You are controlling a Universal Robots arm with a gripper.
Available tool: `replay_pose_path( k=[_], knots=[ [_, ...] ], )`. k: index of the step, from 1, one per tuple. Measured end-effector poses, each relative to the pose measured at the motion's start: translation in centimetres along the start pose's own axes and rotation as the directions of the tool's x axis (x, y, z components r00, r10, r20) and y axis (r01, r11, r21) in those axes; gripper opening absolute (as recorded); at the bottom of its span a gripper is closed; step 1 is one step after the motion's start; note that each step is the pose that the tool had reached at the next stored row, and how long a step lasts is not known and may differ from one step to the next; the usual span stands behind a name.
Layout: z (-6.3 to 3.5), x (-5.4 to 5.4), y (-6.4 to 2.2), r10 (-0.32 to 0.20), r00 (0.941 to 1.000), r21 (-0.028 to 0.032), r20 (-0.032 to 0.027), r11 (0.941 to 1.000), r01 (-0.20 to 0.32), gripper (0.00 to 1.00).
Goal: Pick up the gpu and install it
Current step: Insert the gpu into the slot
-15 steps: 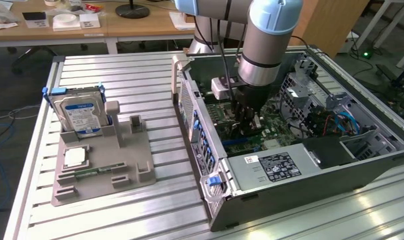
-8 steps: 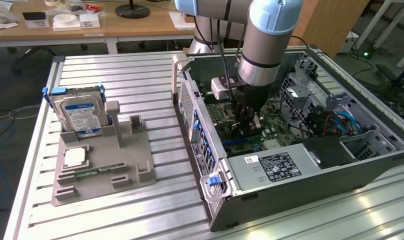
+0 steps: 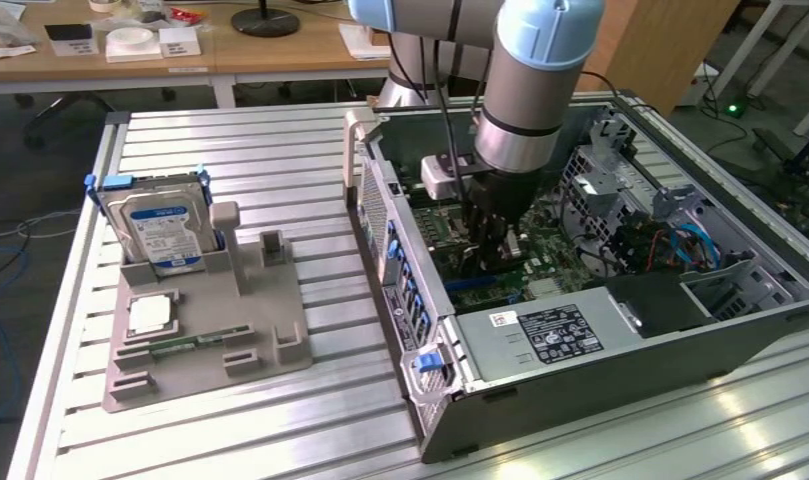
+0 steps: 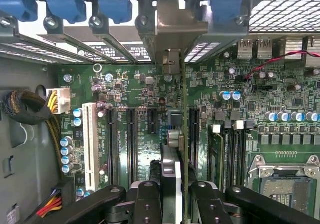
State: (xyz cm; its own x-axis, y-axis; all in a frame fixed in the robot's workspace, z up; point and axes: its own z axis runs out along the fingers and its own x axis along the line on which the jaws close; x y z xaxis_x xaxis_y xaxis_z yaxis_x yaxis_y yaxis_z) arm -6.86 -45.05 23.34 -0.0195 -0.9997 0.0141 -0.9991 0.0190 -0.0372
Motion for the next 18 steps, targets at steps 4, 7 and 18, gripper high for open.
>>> replay_pose_path(
  k=[4,7,18],
  knots=[
    [0.12,-0.01,0.01,0.000,1.0000,0.0000,0.0001,1.0000,0.000,0.28],
    [0.14,-0.01,0.01,0.000,1.0000,0.0000,0.0000,1.0000,0.000,0.28],
    [0.14,-0.02,-0.09,0.000,1.0000,0.0001,-0.0001,1.0000,0.000,0.28]
  ],
)
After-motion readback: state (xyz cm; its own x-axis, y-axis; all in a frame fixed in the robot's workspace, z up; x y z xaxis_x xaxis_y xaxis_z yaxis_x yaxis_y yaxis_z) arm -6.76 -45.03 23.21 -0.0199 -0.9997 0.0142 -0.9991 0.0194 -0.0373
